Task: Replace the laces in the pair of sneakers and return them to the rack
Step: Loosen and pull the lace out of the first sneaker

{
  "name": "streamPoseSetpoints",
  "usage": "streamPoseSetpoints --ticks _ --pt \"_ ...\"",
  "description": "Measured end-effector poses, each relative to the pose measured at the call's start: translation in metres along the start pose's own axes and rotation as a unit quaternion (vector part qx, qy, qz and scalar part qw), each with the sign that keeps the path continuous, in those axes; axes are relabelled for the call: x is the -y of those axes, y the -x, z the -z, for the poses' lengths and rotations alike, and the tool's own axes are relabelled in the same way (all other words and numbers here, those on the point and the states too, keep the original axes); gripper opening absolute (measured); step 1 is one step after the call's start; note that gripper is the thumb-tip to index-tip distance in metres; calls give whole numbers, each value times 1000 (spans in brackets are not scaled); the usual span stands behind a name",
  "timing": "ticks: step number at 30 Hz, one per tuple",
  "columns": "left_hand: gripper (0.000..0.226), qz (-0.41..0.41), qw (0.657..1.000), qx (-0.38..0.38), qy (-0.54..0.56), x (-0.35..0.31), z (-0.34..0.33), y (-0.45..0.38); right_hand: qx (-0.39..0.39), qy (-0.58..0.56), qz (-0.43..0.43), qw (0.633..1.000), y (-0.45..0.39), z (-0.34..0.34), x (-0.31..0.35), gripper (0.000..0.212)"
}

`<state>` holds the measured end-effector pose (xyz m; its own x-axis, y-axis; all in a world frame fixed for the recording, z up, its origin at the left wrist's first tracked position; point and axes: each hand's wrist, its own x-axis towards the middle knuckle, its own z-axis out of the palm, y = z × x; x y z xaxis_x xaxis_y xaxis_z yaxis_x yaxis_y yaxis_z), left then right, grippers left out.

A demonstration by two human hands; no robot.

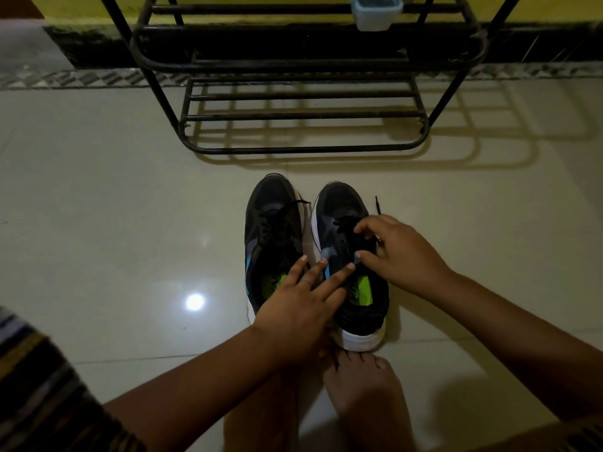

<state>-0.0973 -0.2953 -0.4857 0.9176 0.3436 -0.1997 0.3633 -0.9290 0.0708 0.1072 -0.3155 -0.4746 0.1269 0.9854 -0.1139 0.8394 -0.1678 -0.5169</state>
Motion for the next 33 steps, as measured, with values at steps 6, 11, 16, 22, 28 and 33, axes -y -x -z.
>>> streamPoseSetpoints --ticks 6,11,16,22,28,33 --pt "69 10 1000 2 22 -1 -1 1 4 -207 -135 969 -1 -1 -13 23" --pt "80 31 999 1 -12 -1 -5 5 57 -359 -205 909 0 2 -17 24" --pt "83 41 999 -11 -20 -4 -8 6 65 -319 -201 924 -1 1 -19 24" --pt "64 93 995 -36 12 -7 -9 3 -24 -52 -66 996 6 -8 -4 51" --pt "66 89 995 -35 -6 -8 -12 1 27 65 -50 996 2 -7 7 62" --pt "94 75 997 0 -20 -6 -4 2 54 55 -69 995 -5 -3 13 59"
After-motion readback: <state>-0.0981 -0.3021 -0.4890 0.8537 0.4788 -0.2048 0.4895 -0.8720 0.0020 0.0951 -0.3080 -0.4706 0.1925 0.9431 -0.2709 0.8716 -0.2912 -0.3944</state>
